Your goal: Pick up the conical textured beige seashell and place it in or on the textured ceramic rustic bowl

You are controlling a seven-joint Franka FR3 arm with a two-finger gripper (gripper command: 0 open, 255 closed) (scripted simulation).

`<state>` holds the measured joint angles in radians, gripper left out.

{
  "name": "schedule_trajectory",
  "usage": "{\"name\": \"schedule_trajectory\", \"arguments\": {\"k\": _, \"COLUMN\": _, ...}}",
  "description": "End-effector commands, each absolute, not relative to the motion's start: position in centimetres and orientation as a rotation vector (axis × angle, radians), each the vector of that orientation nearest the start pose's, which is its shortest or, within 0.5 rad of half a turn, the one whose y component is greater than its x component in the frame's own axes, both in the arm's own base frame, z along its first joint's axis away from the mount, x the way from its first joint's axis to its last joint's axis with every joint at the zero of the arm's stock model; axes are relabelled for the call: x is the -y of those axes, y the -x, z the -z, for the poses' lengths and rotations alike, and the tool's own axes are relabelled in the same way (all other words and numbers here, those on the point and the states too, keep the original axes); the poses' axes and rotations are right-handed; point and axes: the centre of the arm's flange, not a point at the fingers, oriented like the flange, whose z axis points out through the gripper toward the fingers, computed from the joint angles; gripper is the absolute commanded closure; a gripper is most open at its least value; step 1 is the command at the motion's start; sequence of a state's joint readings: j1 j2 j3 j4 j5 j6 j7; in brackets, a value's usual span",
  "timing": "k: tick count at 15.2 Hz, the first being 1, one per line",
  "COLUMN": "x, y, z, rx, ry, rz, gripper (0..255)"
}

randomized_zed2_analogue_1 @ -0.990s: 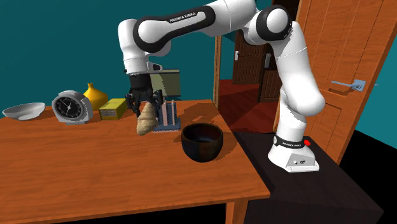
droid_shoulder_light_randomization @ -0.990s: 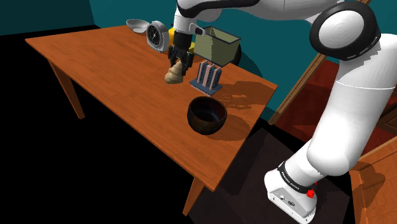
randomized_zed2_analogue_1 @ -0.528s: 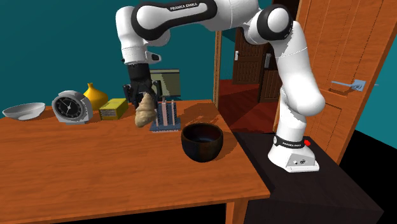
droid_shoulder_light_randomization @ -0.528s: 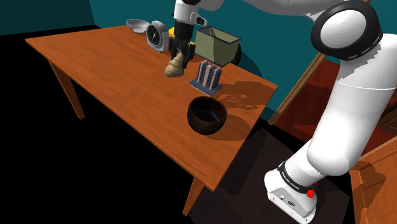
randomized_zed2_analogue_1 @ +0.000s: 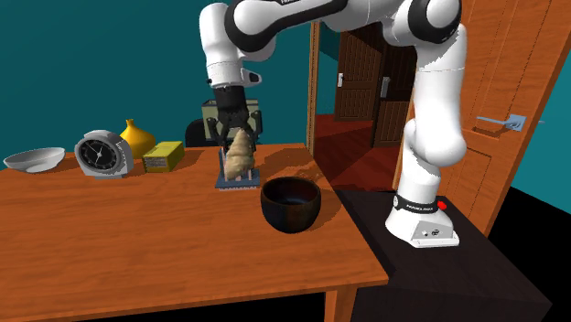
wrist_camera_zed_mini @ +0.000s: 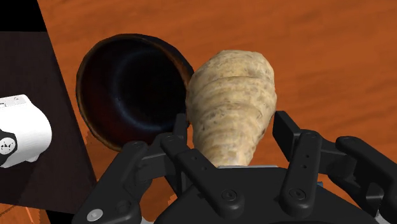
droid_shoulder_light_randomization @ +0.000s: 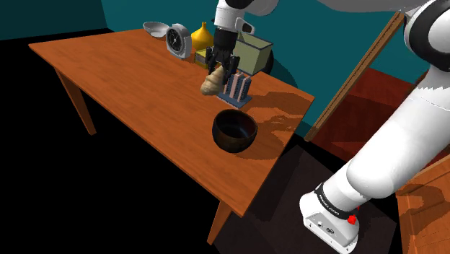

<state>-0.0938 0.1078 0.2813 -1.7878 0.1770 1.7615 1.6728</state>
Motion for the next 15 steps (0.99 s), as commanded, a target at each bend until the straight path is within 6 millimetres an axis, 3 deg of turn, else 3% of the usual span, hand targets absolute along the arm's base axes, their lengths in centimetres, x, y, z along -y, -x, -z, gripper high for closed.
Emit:
{"name": "schedule_trajectory", "arguments": {"k": 1, "x": -11.5, "y": -54.1, "z": -48.1, "rx": -2.149, "ry": 2.238, "rz": -0.371, "gripper": 255}}
{"name": "schedule_trajectory", "arguments": {"k": 9, "x": -10.0, "y": -43.6, "z": -48.2, "rx": -2.149, "ry": 2.238, "rz": -0.371, "gripper": 255}}
{"name": "schedule_trajectory", "arguments": {"k": 15, "x": -9.9, "y": -43.0, "z": -45.6, "rx": -2.149, "ry": 2.238, "rz": -0.371, "gripper": 255}}
